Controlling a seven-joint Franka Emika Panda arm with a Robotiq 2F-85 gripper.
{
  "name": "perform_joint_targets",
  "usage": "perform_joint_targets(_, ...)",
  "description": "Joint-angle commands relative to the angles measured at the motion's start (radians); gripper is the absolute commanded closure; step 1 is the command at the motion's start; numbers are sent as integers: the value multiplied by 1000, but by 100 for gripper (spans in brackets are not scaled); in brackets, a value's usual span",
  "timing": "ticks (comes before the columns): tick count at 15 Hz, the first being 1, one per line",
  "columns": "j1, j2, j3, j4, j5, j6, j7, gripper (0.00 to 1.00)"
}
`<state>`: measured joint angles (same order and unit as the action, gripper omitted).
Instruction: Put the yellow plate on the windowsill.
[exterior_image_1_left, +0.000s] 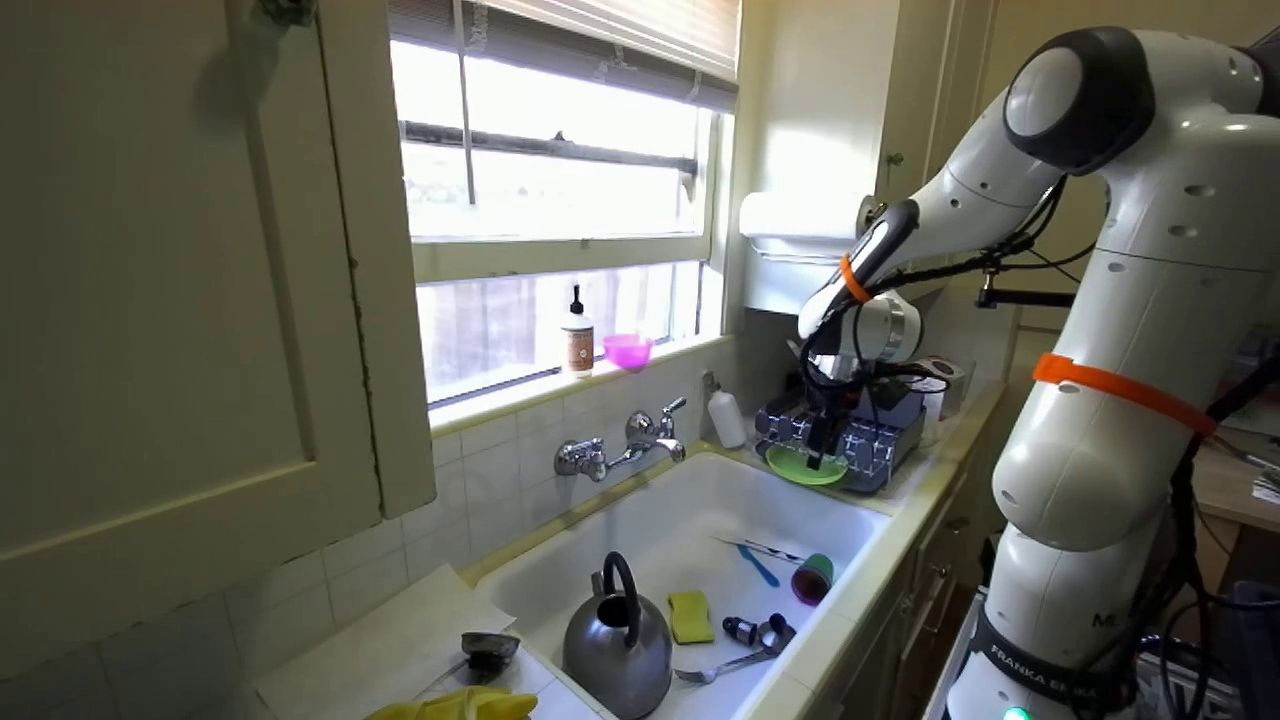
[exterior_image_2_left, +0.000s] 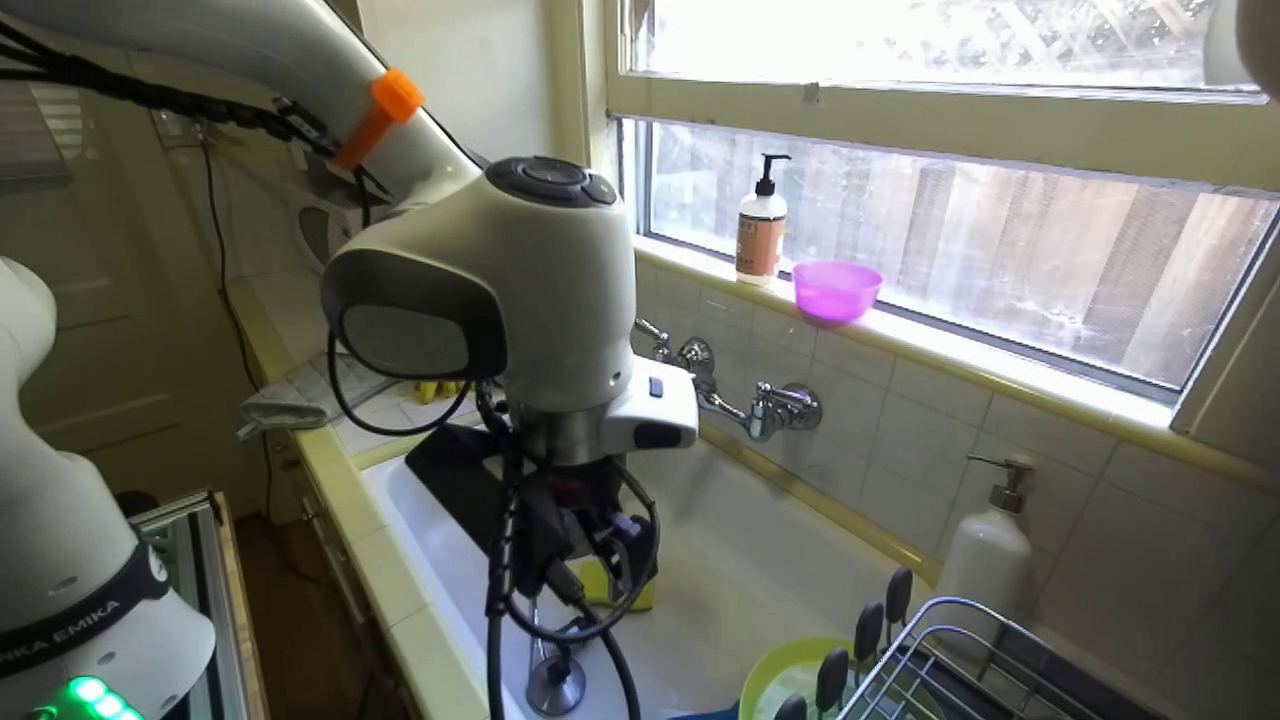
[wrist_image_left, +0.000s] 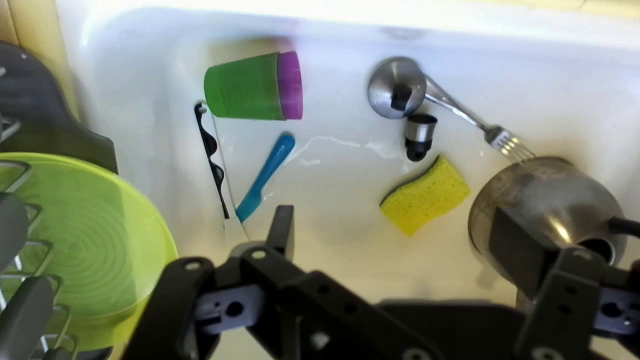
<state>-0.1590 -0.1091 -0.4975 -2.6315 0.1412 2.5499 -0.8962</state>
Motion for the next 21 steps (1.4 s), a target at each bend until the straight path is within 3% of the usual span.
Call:
perform_joint_targets(1, -62, 180, 35, 70, 8, 15, -108, 0)
perform_joint_targets(3, -102, 254, 66, 100, -13, 63, -99, 0)
perform_joint_targets(7, -159, 387, 127, 140, -38, 274, 20, 0)
perform_joint_targets(11, -127, 492, 84, 171, -191, 478, 241, 0)
perform_joint_targets(15, -91, 558, 37, 213, -319, 546, 403, 0)
perform_joint_targets(21, -79, 588, 46, 243, -371, 612, 522, 0)
